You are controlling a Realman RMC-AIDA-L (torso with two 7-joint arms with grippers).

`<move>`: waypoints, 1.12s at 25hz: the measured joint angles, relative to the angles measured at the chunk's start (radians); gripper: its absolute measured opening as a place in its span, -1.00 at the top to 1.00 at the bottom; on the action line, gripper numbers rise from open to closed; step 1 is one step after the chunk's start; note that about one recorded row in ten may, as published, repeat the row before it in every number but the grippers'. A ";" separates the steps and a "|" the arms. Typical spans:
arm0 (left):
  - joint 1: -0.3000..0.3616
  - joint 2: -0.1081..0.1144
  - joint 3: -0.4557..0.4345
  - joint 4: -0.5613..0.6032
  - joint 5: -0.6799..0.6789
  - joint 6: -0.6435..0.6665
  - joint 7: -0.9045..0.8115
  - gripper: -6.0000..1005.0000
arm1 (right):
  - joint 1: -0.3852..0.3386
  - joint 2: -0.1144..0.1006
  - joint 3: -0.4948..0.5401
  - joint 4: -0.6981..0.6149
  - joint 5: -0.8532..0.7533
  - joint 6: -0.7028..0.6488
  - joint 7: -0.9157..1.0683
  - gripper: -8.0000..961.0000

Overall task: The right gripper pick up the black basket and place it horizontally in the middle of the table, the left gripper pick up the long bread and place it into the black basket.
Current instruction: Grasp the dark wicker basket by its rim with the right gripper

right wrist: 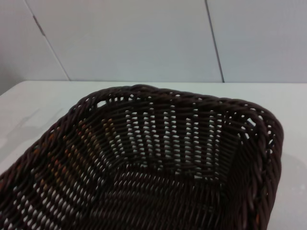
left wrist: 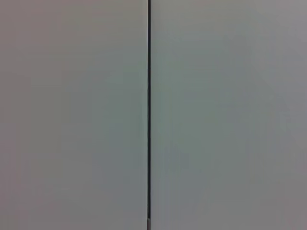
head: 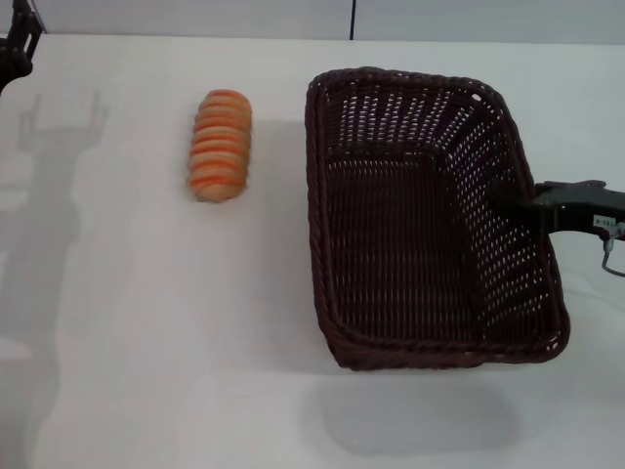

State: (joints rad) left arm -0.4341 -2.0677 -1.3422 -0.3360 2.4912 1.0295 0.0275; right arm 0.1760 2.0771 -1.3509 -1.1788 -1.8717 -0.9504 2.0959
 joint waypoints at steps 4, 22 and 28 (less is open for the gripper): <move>0.000 0.000 0.000 0.001 0.000 -0.001 0.000 -0.63 | 0.004 0.000 0.009 -0.001 0.000 0.002 -0.019 0.20; 0.002 0.000 -0.003 0.000 -0.006 0.001 0.000 -0.63 | 0.011 -0.003 0.068 -0.081 0.053 -0.016 -0.122 0.53; -0.009 -0.001 -0.002 0.000 -0.005 -0.002 0.000 -0.63 | 0.035 -0.008 0.089 -0.088 0.057 -0.129 -0.212 0.57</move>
State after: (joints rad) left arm -0.4431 -2.0691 -1.3440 -0.3359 2.4862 1.0278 0.0276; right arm 0.2112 2.0693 -1.2620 -1.2668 -1.8151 -1.0794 1.8844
